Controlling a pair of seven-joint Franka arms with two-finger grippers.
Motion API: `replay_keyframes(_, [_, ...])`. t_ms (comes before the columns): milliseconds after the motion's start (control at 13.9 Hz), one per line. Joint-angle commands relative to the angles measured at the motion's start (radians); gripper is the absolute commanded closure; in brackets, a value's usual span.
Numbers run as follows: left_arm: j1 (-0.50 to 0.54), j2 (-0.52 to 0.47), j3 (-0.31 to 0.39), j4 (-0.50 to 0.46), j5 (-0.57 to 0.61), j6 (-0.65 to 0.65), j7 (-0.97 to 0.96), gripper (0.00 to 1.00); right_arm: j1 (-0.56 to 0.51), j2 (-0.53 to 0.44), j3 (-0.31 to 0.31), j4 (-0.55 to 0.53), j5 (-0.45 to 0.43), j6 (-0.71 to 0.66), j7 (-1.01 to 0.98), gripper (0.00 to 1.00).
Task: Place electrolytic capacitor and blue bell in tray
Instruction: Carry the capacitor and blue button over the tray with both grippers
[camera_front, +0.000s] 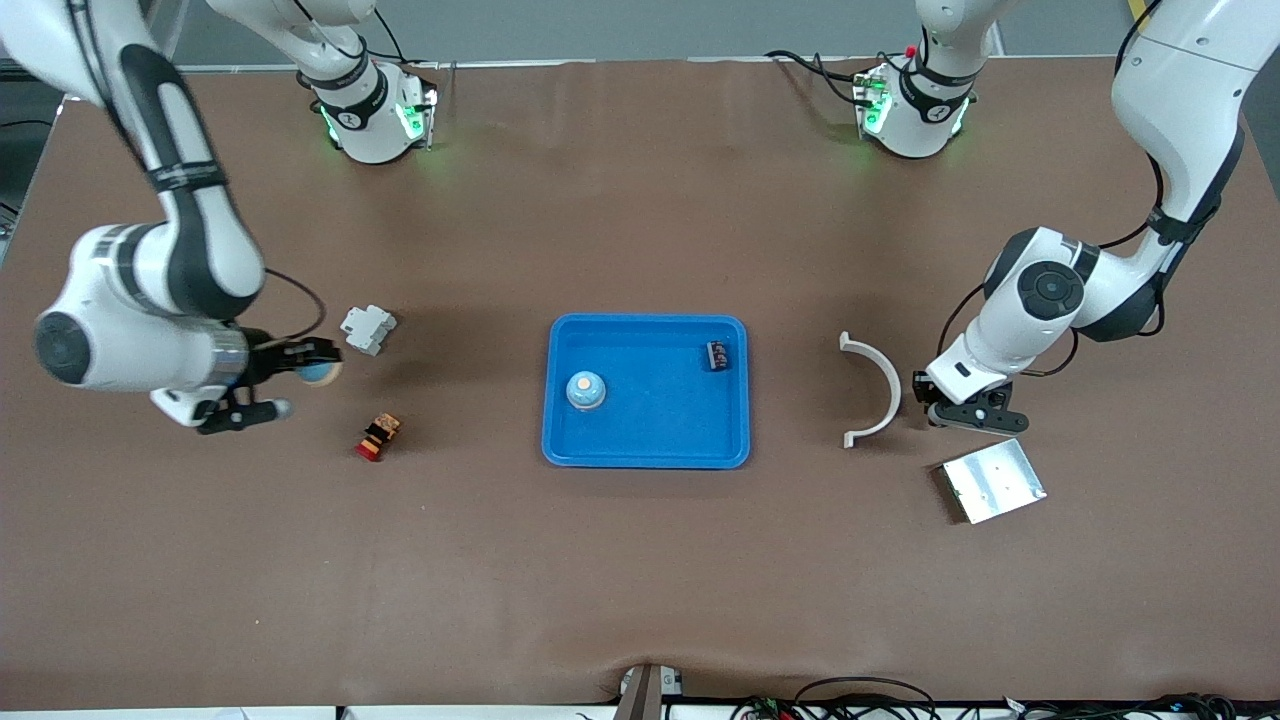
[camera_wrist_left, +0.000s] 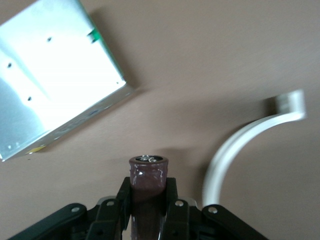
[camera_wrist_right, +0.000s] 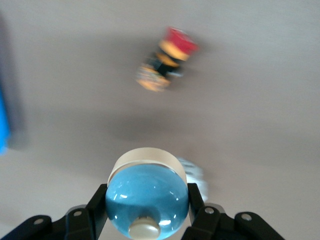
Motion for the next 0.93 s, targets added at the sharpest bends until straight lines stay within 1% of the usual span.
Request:
replay_keyframes(0, [0.007,-0.020,-0.087,0.054,-0.035,-0.104,-0.096,1.00,0.267,0.044,-0.022,0.082,-0.006,0.046,0.285,1.00])
replay_keyframes(72, [0.002,-0.013,-0.113,0.069,-0.043,-0.120,-0.143,1.00,0.333,0.088,-0.024,0.122,-0.009,0.076,0.363,1.00])
replay_keyframes(144, [-0.009,-0.009,-0.132,0.086,-0.052,-0.126,-0.188,1.00,0.376,0.137,-0.021,0.159,-0.006,0.104,0.432,1.00])
replay_keyframes(216, [-0.034,0.002,-0.143,0.101,-0.062,-0.132,-0.232,1.00,0.425,0.174,-0.023,0.200,-0.004,0.122,0.510,1.00])
replay_keyframes(359, [-0.117,0.029,-0.141,0.147,-0.066,-0.158,-0.335,1.00,0.478,0.237,-0.021,0.280,0.007,0.127,0.629,1.00])
replay_keyframes(431, [-0.156,0.048,-0.141,0.179,-0.066,-0.179,-0.380,1.00,0.496,0.254,-0.021,0.300,0.007,0.132,0.661,1.00])
replay_keyframes(575, [-0.225,0.085,-0.140,0.238,-0.066,-0.221,-0.459,1.00,0.507,0.291,-0.019,0.316,0.020,0.184,0.724,1.00])
replay_keyframes(862, [-0.349,0.164,-0.121,0.324,-0.063,-0.243,-0.564,1.00,0.523,0.340,-0.018,0.313,0.022,0.230,0.737,1.00])
